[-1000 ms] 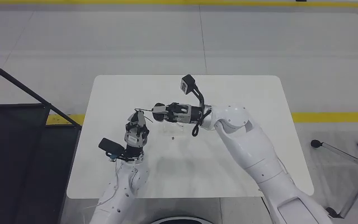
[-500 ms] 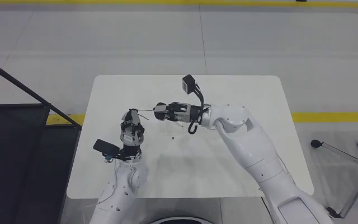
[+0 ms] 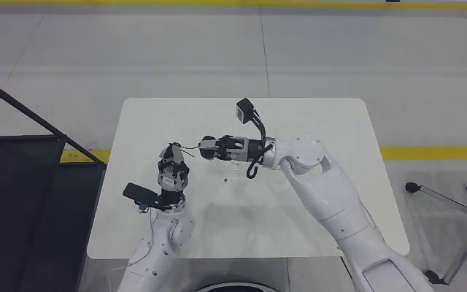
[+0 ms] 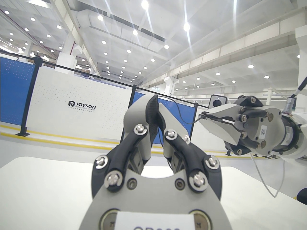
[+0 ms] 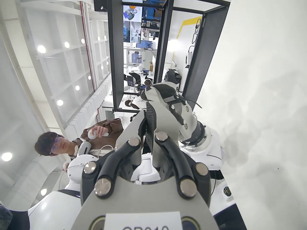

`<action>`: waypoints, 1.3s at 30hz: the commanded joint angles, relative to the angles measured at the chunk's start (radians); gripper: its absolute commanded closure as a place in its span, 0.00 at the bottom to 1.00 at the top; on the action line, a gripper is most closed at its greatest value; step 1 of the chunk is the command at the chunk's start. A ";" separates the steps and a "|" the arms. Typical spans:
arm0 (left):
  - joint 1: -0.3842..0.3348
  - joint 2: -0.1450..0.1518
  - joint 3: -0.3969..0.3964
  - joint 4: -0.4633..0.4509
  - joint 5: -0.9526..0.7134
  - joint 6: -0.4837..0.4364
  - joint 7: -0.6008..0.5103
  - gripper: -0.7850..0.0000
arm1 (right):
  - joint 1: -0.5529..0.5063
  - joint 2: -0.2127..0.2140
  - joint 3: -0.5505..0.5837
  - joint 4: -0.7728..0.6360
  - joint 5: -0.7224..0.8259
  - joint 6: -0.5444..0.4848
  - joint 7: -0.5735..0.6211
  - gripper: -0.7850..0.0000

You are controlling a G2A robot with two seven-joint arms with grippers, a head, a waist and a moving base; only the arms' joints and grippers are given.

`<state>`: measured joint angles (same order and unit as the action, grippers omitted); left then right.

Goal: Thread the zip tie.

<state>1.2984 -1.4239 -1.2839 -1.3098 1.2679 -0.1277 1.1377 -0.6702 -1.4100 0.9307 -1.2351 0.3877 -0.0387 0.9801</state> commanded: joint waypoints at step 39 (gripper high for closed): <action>-0.002 0.000 0.008 0.028 0.090 0.017 -0.009 1.00 | -0.049 0.002 0.050 -0.034 0.091 -0.111 0.011 1.00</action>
<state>1.2966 -1.4243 -1.2769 -1.2830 1.3565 -0.1108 1.1307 -0.7194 -1.4080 0.9810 -1.2703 0.4770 -0.1461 0.9886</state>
